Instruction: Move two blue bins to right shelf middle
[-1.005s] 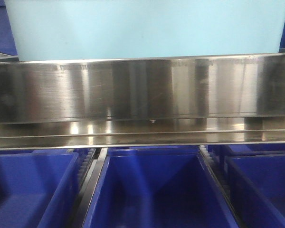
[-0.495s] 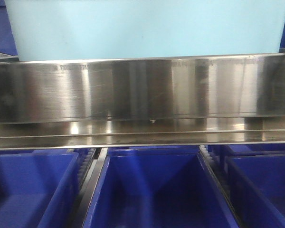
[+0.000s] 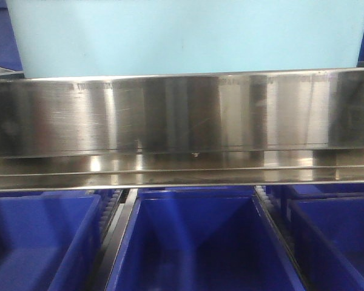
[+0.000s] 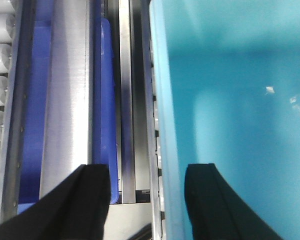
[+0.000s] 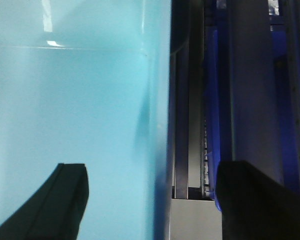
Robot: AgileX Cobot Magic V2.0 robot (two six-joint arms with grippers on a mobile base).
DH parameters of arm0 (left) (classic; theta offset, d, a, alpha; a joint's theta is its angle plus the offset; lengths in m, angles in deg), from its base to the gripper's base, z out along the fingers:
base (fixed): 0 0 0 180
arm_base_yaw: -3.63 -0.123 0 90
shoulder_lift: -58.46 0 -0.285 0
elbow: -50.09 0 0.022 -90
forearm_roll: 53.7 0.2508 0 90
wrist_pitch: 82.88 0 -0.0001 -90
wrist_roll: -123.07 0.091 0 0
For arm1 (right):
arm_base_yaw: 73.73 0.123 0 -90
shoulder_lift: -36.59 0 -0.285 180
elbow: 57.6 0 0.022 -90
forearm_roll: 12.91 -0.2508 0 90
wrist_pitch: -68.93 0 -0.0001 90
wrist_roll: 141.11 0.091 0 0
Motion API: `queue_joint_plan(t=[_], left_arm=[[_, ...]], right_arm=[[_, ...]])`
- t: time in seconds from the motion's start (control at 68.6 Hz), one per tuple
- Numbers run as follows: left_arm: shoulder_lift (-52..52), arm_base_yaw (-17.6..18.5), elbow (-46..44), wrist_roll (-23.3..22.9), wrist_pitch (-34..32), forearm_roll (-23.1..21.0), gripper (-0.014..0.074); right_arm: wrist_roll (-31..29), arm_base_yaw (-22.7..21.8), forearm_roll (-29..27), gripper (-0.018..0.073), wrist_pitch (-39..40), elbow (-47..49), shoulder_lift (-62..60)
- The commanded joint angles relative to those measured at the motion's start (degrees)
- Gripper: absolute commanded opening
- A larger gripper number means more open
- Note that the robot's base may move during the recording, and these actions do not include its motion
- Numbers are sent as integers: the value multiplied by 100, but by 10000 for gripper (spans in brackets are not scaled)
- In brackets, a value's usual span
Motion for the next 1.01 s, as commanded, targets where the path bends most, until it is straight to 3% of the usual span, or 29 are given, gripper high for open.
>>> queue_joint_plan(t=[0.0, 0.991], left_arm=[[-20, 22, 46, 1, -5, -184, 263], [-20, 22, -110, 1, -5, -347, 263]], right_arm=[[-54, 6, 47, 412, 46, -10, -36], [-54, 6, 47, 412, 46, -10, -36]])
